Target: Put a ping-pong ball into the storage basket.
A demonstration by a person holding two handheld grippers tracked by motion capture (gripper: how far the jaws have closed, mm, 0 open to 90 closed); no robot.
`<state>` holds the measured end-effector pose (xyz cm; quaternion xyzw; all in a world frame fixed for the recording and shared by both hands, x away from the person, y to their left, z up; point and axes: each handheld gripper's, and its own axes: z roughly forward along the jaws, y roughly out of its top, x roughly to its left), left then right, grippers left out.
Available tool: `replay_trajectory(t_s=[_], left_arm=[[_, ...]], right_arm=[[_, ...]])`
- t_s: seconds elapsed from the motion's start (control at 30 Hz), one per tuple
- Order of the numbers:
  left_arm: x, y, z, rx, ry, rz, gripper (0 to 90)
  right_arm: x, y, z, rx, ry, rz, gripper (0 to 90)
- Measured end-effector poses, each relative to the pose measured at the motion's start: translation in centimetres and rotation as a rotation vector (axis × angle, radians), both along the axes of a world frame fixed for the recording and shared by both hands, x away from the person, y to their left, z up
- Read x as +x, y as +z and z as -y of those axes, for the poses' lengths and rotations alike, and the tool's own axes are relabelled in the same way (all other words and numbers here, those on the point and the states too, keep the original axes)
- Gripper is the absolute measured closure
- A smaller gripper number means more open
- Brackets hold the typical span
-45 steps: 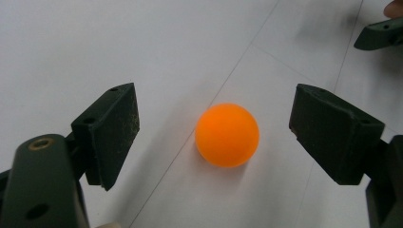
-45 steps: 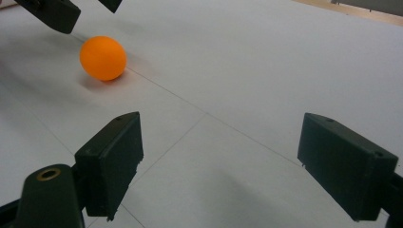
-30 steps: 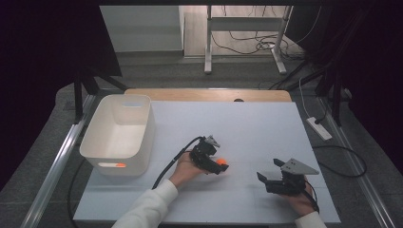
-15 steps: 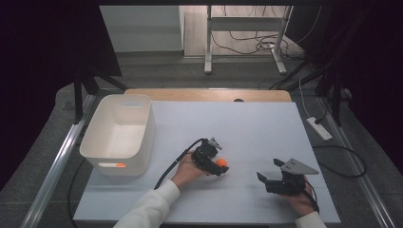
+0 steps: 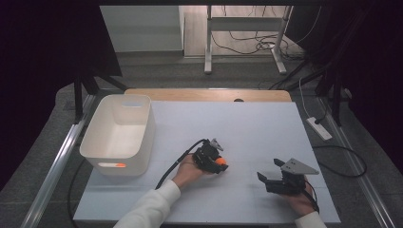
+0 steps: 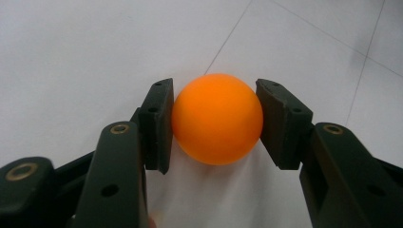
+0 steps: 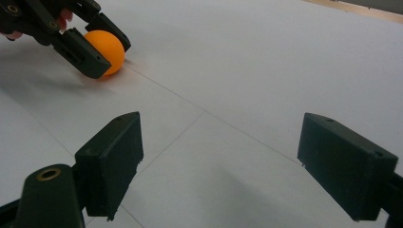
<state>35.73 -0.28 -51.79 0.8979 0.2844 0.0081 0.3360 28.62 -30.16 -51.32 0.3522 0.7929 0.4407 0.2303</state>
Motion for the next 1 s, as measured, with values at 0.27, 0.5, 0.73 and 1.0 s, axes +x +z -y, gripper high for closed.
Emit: replay_trajectory(t_s=[0.27, 0.5, 0.73, 1.0], left_arm=[[-0.3, 1.3, -1.0, -0.043, 0.029, 0.027, 50.1], [-0.8, 2.3, -1.4, -0.092, 0.038, 0.046, 50.1], [-1.0, 3.1, -1.9, -0.107, 0.038, 0.056, 50.1], [-1.3, 3.6, -2.3, -0.117, 0.045, 0.072, 50.1]], right_arm=[[0.0, 0.0, 0.0, -0.001, -0.001, 0.0, 15.4], [0.0, 0.0, 0.0, -0.002, -0.001, 0.001, 15.4], [0.0, 0.0, 0.0, -0.003, -0.001, 0.001, 15.4], [0.0, 0.0, 0.0, -0.003, -0.001, 0.0, 15.4]])
